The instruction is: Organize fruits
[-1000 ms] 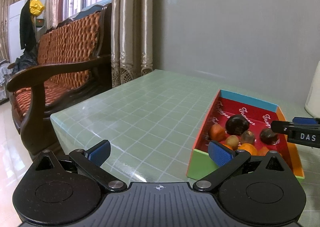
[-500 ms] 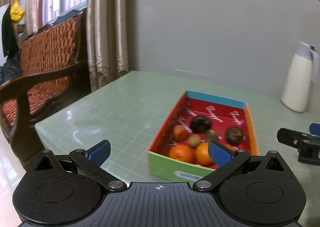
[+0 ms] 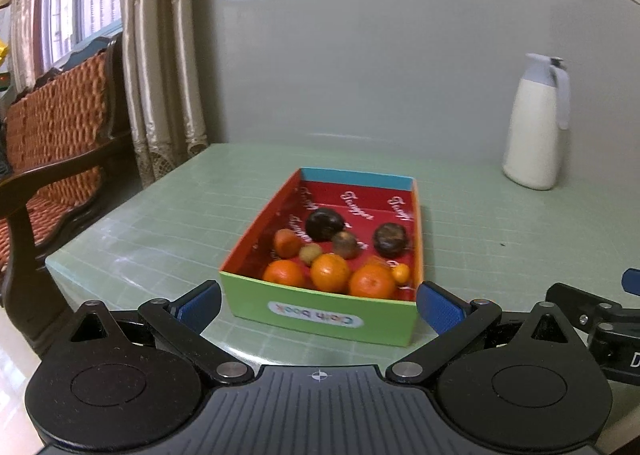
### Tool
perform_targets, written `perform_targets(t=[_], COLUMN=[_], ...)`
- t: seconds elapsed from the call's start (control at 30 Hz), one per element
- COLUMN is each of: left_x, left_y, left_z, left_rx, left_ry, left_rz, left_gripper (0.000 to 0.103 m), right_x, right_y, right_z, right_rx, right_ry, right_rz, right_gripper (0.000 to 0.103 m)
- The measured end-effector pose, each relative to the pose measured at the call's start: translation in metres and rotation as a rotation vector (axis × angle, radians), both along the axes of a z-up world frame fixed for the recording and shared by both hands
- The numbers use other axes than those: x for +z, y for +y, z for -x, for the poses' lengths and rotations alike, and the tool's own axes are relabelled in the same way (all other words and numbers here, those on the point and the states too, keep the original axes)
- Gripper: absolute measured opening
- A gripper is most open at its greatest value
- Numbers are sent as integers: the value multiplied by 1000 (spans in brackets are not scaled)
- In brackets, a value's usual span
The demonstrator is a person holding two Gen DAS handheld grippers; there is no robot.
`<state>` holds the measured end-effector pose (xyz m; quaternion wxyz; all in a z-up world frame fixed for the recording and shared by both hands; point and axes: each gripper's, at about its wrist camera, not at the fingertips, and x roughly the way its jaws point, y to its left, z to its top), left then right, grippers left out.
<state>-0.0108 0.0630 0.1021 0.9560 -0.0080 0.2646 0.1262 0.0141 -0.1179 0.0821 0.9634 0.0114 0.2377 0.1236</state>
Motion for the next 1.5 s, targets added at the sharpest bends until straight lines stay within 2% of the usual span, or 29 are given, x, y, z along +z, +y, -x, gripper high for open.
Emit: perform_targets(t=[0.33, 0.63, 0.83, 1.5], left_x=[9, 3, 0, 3], left_y=[-5, -5, -3, -3], left_z=[11, 7, 4, 8], left_rx=[-15, -19, -27, -14], left_ry=[-26, -7, 16, -4], left_rz=[6, 9, 48, 8], left_gripper=[103, 103, 103, 103], right_x=[11, 8, 7, 10], right_y=[1, 3, 3, 5], right_z=[18, 18, 18, 16], right_rx=[6, 14, 17, 0], right_ry=[-43, -35, -34, -45], right_rz=[4, 2, 2, 5], right_gripper=[103, 103, 103, 103])
